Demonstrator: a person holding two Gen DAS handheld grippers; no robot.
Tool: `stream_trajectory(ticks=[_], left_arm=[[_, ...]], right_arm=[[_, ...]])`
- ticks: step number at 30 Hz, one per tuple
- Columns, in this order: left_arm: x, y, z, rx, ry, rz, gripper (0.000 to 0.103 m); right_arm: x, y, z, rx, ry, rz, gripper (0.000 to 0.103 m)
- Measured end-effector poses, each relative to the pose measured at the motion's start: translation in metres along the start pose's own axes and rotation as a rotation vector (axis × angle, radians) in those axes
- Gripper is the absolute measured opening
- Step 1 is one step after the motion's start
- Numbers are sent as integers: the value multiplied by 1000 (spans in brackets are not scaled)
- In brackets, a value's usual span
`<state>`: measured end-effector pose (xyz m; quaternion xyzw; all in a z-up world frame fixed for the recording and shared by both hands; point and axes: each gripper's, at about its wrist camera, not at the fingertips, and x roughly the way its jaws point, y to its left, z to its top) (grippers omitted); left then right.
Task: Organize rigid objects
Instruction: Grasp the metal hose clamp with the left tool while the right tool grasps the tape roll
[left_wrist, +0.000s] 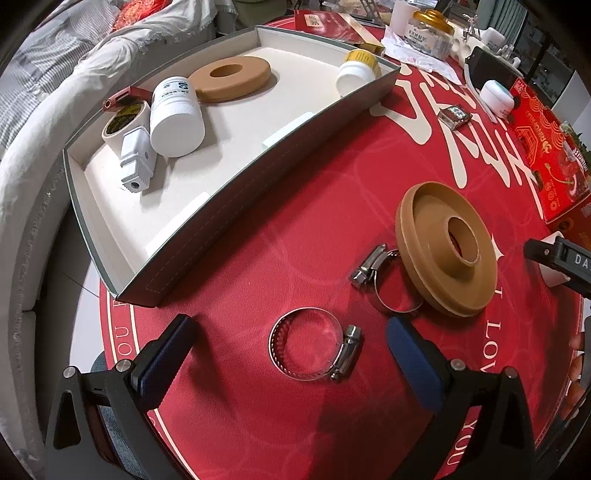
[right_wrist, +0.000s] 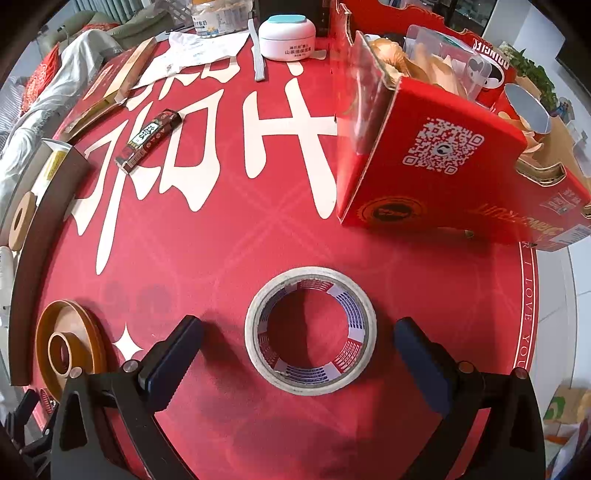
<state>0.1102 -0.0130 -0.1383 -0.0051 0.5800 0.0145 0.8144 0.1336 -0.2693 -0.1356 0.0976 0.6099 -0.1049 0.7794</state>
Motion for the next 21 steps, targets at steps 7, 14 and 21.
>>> stream_trajectory(ticks=[7,14,21], left_arm=[[0,0,-2,-4,-1,1,103],[1,0,2,2,39,-3,102],[-14,-15,4,111,43,-41,46]], right_arm=[[1,1,-2,0,3,0,103],[4,1,-1,-1,34,1,103],[1,5,8,-22,69,2,75]])
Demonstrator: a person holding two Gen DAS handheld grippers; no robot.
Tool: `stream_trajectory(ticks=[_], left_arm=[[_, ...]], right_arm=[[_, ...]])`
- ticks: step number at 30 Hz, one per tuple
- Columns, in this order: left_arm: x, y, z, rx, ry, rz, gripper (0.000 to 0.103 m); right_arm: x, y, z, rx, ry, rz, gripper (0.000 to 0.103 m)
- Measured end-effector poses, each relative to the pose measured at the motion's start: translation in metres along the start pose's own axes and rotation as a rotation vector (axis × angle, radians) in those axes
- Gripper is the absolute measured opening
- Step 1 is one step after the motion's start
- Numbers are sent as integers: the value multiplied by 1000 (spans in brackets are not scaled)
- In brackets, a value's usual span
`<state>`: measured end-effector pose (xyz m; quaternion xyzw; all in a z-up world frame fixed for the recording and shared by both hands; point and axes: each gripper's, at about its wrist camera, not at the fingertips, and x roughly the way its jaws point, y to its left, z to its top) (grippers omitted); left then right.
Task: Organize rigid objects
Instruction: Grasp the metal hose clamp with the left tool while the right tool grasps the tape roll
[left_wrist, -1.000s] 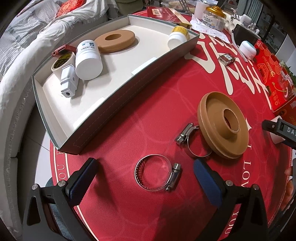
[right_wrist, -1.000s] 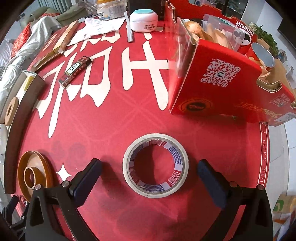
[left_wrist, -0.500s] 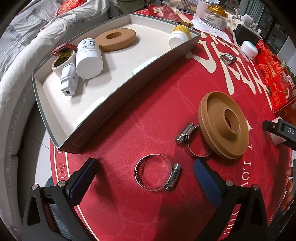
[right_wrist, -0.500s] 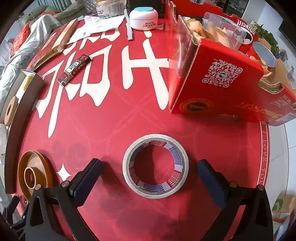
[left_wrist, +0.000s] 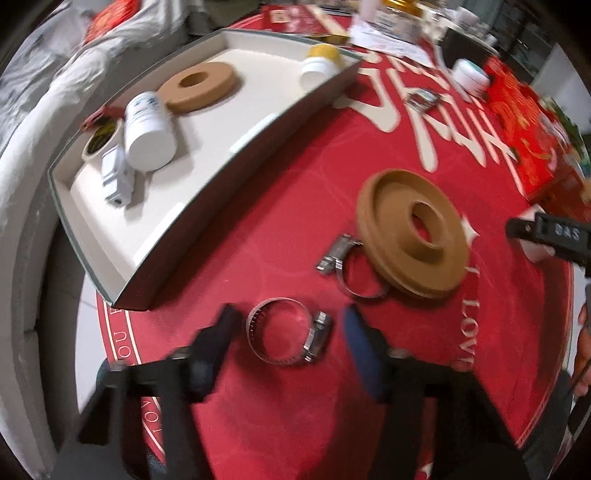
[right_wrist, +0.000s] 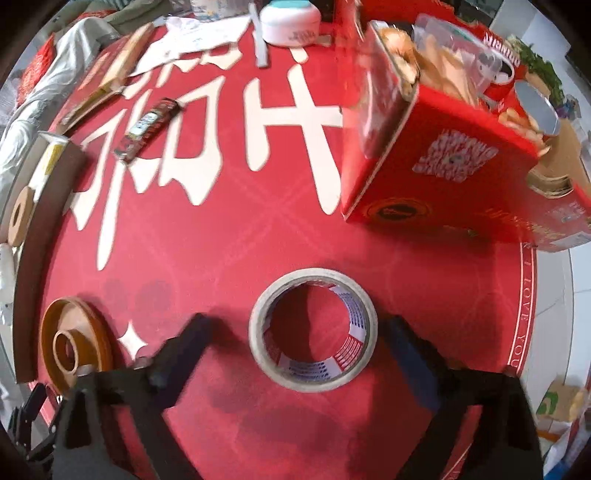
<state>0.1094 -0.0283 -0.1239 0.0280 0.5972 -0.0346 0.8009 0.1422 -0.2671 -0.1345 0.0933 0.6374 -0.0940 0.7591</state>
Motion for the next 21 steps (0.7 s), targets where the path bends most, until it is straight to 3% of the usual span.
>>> stream_trajectory(ticks=[1,2,9,21], left_arm=[[-1,-1,0,13,10,-12,46],[-2,-1,-1,18,20,-25,46],[-14,9,-24,-27,61,-77,46],[-63,3,-47,26,-34,-81,46]], right_arm=[[-3,2,-1,-7,-7,1,58],[-7,3,-2,-12,-14,1,54],[-14,-4,-24,7,23,66,54],[-47,-16,-108,17,38,218,54]])
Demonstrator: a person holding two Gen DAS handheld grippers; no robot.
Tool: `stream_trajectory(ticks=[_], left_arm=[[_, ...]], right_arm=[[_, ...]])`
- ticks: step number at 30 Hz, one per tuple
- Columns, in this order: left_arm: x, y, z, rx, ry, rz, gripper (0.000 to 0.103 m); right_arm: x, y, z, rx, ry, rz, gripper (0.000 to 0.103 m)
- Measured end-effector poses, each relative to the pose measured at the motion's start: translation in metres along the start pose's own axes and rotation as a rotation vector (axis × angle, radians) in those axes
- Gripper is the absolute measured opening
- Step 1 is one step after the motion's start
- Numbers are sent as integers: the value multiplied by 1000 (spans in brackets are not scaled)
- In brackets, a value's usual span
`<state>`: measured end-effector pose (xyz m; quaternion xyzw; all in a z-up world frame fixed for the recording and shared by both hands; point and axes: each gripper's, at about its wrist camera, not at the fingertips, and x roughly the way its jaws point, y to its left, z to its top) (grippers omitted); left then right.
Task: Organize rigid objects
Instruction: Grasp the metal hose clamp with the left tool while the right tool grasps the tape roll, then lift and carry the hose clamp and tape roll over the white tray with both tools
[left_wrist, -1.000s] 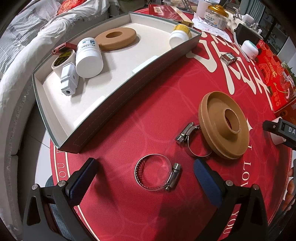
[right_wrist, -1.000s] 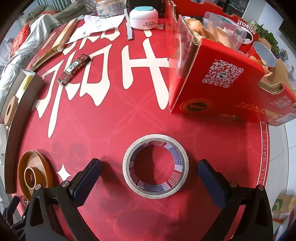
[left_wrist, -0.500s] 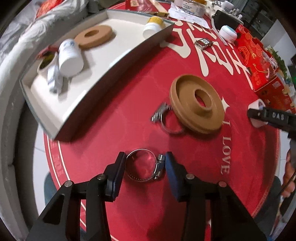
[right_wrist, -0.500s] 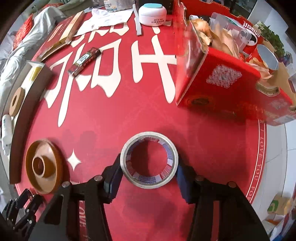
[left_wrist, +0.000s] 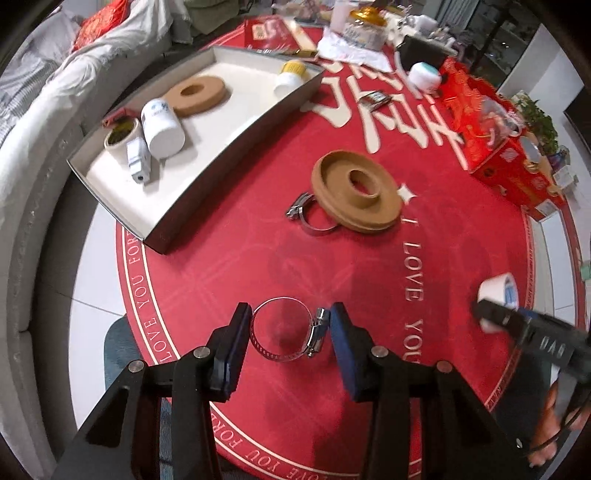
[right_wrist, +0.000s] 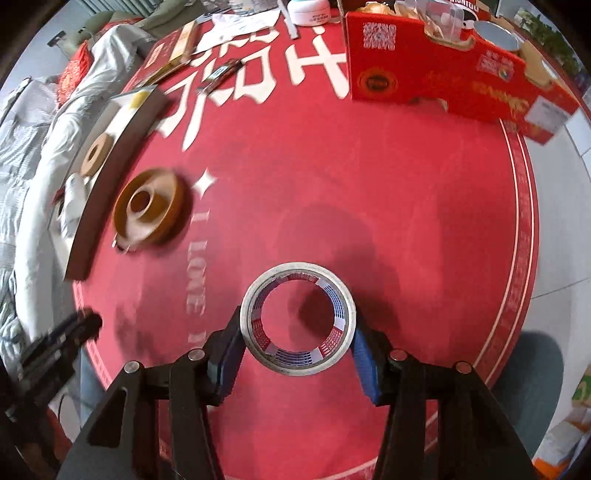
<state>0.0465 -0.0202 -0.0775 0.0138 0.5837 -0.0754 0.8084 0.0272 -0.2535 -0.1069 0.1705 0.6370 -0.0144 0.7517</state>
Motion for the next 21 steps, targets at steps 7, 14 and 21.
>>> stream_trajectory(ticks=[7,14,21], left_arm=[[-22,-7,0,12,-62,-13,46],[-44,5,-2,-39,-101,-69,46],[-64,16,-1,-82,-156,-78,46]], right_arm=[[-13,18,-25,-41,-18,28,54],[-30,39,-33,-77,-36,73,54],[-40,65,-31,-111,-54,107,54]])
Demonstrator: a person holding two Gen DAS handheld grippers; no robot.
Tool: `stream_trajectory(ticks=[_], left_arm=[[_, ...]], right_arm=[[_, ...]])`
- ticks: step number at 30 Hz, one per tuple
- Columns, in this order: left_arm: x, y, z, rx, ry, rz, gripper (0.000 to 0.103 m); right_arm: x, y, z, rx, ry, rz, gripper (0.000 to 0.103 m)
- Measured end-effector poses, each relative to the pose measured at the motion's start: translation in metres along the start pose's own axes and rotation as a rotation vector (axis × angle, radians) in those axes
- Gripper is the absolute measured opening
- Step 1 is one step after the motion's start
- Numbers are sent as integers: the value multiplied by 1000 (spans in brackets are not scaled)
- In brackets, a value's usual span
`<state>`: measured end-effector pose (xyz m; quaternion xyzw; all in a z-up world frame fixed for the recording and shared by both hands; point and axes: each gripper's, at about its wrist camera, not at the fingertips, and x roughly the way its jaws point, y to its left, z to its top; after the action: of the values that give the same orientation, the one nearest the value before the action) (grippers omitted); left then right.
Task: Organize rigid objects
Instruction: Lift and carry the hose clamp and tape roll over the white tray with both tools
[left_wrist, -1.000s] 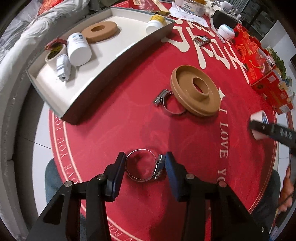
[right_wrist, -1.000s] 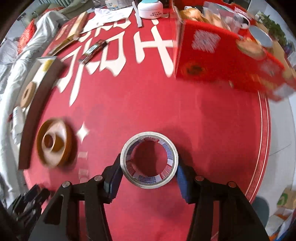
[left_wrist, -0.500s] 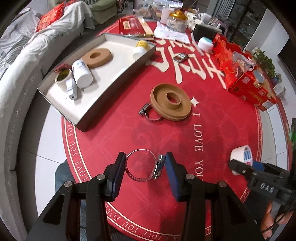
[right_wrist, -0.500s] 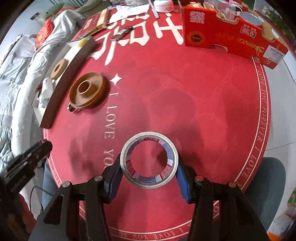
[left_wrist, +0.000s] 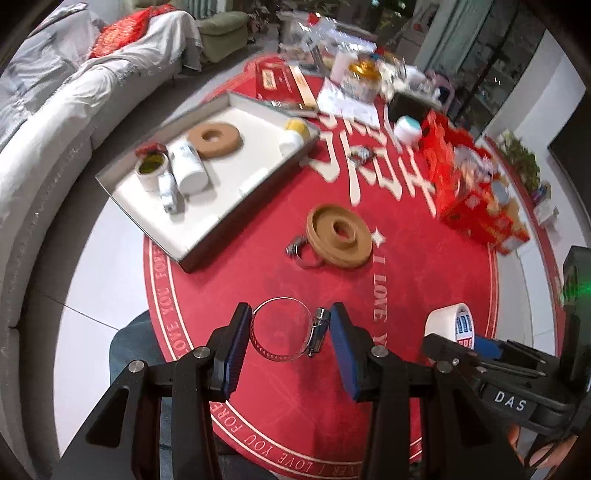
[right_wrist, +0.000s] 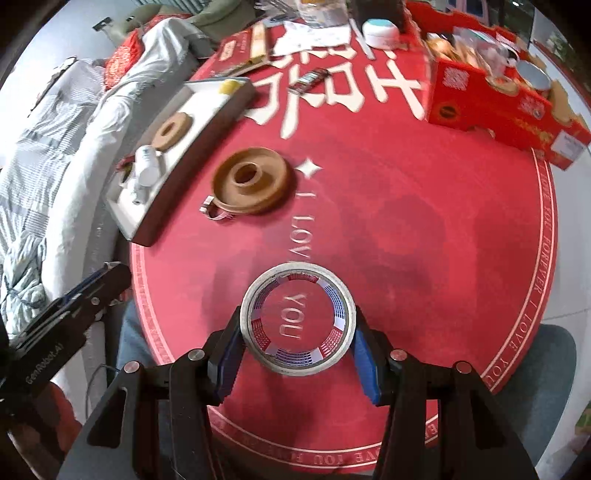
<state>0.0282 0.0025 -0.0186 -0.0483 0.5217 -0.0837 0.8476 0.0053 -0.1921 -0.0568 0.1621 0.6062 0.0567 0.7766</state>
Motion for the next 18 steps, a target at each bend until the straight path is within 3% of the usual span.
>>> stream_trajectory(ticks=[10,14,18], left_arm=[[-79,16,82,-87,-217,-48,46],[-127,28,124,-114,-367,-22,47],[-148,40,153,-137,-447,27,47]], right_arm=[[-58,66,61,-122,-161,51,54],[-98,102,99,-177,-259,93,54],[-124,127,131,-203,-332,114,54]])
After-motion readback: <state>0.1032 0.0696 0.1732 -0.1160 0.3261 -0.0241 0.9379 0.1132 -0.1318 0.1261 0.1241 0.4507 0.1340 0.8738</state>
